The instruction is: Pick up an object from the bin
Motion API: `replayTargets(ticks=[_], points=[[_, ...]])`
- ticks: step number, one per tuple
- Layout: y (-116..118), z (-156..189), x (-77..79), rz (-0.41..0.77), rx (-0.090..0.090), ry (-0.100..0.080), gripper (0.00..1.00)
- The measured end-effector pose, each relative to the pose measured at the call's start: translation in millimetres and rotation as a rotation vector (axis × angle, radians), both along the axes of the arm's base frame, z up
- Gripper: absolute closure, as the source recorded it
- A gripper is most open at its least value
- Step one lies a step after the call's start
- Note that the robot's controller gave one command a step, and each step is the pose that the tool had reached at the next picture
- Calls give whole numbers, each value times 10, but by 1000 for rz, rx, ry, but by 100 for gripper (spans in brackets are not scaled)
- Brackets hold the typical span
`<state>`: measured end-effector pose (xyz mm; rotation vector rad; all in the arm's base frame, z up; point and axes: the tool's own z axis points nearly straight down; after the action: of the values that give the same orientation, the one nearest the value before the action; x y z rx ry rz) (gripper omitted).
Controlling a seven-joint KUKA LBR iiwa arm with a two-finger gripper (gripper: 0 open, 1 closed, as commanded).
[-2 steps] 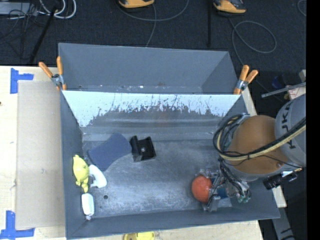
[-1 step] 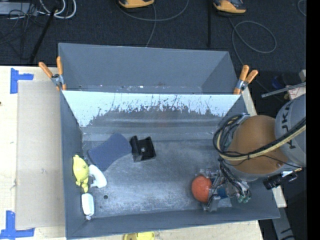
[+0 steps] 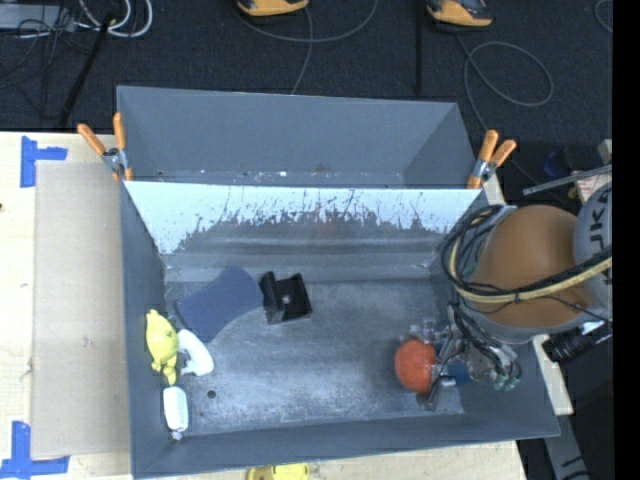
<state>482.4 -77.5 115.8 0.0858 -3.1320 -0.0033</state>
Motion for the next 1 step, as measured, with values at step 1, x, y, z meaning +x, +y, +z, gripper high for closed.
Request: replayTargets(ticks=[1], points=[[-55, 1945, 190, -108, -3, -15, 100]])
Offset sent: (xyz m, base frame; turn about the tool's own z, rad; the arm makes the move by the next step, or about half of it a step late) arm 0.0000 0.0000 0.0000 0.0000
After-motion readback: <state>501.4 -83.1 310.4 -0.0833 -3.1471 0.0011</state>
